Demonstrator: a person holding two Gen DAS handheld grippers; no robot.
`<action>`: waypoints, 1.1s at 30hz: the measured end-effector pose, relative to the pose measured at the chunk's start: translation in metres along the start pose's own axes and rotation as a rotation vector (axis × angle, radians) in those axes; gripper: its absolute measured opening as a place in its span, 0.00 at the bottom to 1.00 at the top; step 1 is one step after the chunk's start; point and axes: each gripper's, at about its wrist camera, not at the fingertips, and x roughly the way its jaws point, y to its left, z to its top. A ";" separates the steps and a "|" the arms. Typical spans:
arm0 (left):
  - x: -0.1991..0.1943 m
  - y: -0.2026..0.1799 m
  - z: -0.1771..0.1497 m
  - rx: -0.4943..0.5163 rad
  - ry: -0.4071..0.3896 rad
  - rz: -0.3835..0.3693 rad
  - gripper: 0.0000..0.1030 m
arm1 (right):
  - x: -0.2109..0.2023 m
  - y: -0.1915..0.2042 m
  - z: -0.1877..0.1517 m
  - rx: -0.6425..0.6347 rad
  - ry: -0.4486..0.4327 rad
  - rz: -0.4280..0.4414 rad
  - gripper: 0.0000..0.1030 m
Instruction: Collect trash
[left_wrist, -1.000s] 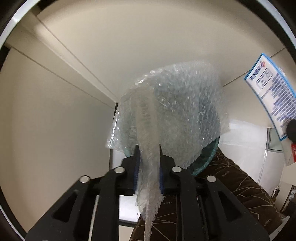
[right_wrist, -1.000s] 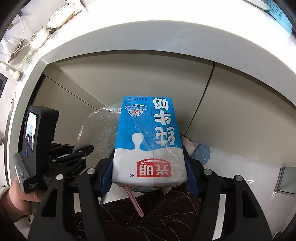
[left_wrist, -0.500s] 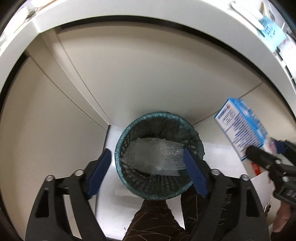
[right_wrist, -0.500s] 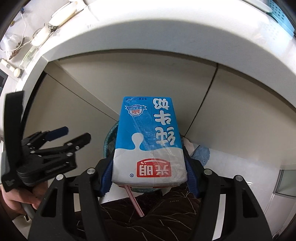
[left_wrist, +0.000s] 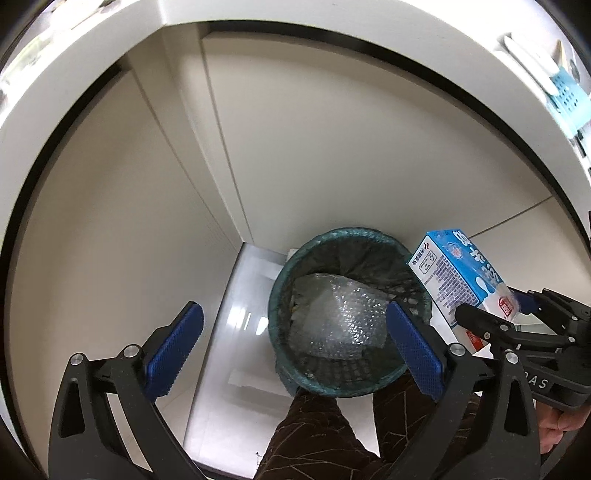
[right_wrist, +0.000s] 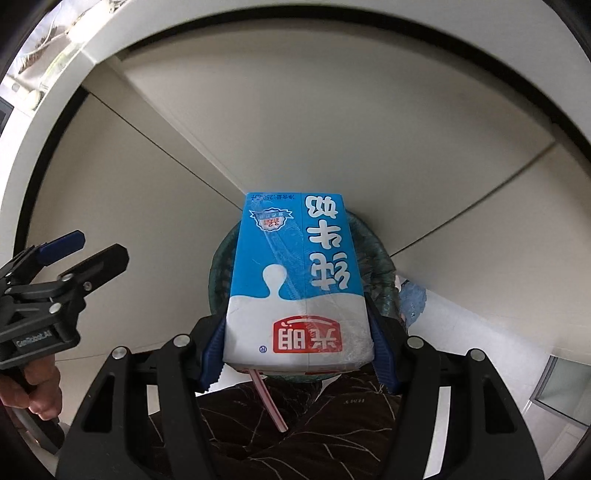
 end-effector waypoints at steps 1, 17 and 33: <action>0.001 0.003 0.000 -0.004 0.002 0.002 0.94 | 0.002 0.000 0.003 -0.004 0.004 -0.004 0.60; -0.003 -0.006 0.006 0.020 0.032 -0.008 0.94 | -0.054 -0.002 0.018 0.030 -0.056 -0.072 0.83; -0.175 -0.028 0.070 0.009 -0.124 -0.019 0.94 | -0.256 -0.004 0.035 0.147 -0.309 -0.104 0.92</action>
